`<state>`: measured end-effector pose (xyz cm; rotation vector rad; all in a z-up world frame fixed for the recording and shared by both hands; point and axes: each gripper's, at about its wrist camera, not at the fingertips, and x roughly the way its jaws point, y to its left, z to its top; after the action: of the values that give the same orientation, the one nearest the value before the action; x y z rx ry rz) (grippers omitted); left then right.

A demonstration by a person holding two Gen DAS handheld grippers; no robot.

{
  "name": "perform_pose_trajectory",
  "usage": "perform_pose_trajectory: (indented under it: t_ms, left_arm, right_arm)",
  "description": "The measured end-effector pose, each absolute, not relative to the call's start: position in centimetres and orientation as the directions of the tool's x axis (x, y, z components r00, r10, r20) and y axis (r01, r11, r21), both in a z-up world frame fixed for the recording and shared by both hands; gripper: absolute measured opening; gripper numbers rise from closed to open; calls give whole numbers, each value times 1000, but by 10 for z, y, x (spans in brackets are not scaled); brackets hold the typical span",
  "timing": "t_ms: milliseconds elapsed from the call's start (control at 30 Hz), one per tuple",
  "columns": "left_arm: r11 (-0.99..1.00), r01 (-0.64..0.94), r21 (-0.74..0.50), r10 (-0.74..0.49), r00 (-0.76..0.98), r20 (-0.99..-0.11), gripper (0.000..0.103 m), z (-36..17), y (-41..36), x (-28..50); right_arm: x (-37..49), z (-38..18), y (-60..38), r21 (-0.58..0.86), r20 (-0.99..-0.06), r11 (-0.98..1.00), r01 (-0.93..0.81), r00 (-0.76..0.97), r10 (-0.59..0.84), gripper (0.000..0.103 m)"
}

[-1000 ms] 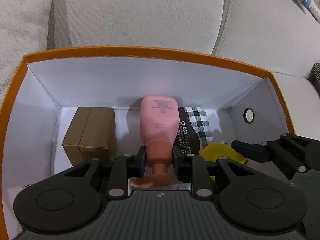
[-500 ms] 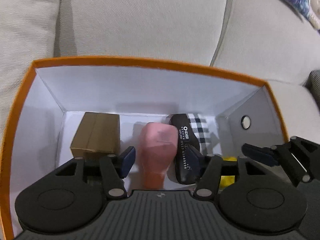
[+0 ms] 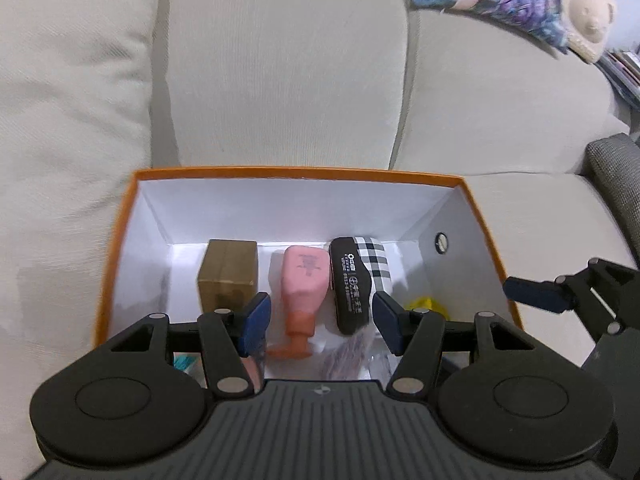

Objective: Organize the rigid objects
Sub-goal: 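Open both tools to release the lotion bottle and tape measure in the box, then move the left tool to the CLEAR shampoo bottle while the right tool approaches the blue tin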

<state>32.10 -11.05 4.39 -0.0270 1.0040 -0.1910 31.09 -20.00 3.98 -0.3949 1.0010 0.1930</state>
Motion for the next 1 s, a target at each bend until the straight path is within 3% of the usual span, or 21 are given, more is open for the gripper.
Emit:
perform_pose_trajectory:
  t_ms: [500,1000]
  left_arm:
    - [990,114,-82,-135,607,-783,73,81,-90,223]
    - [990,141,-26,-110,634,-766,76,52,-79,117]
  right_arm:
    - [231,86,-193,-204,-810,939,-278,586,-3,79]
    - [137,41,-209,-126,-802,976,-176,597,4,83]
